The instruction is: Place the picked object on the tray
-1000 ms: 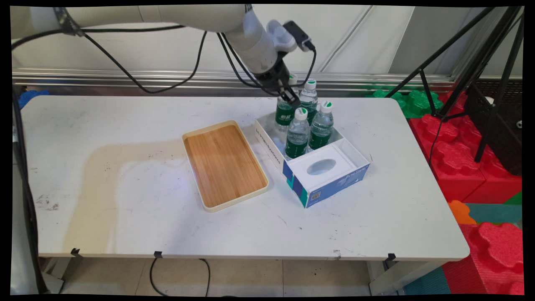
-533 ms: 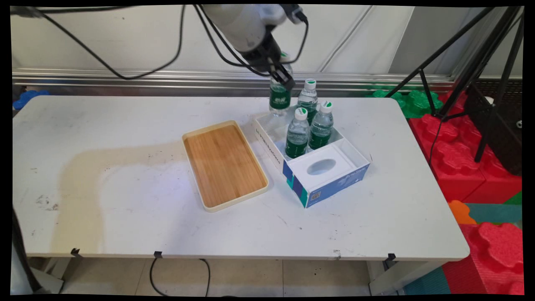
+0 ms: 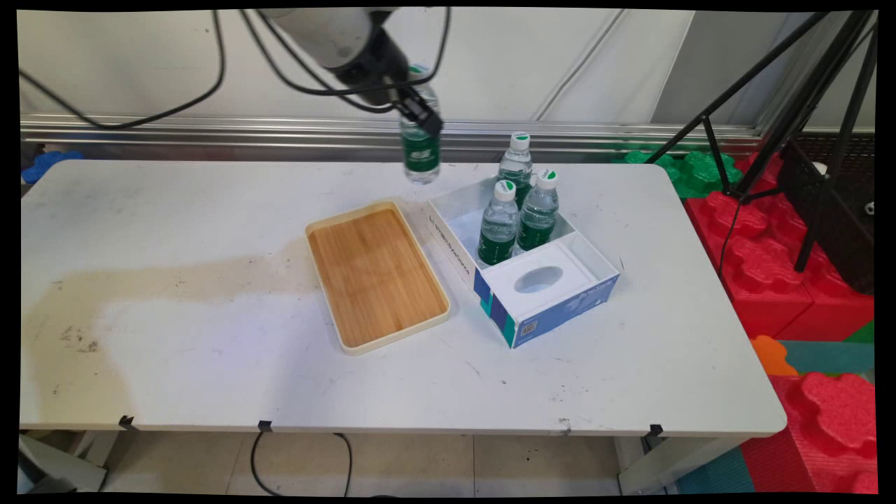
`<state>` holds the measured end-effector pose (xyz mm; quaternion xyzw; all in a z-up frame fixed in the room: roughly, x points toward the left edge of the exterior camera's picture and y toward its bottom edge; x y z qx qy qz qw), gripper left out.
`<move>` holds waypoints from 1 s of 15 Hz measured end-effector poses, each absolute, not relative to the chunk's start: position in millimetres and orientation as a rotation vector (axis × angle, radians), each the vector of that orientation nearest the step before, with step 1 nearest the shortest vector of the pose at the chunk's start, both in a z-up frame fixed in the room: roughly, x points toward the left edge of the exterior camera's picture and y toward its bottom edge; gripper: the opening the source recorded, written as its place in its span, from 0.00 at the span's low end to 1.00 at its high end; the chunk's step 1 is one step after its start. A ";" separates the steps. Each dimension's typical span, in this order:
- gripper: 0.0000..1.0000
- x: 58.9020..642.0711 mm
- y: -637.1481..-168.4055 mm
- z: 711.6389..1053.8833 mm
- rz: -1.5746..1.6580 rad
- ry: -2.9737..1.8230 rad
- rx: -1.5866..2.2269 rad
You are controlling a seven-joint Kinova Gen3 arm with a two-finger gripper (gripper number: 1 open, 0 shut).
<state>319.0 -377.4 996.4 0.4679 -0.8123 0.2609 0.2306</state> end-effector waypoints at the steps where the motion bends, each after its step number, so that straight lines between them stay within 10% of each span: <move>1: 0.00 326.9 -367.4 997.6 0.724 -2.225 1.310; 15: 0.00 377.1 -353.6 969.2 0.771 -2.166 1.463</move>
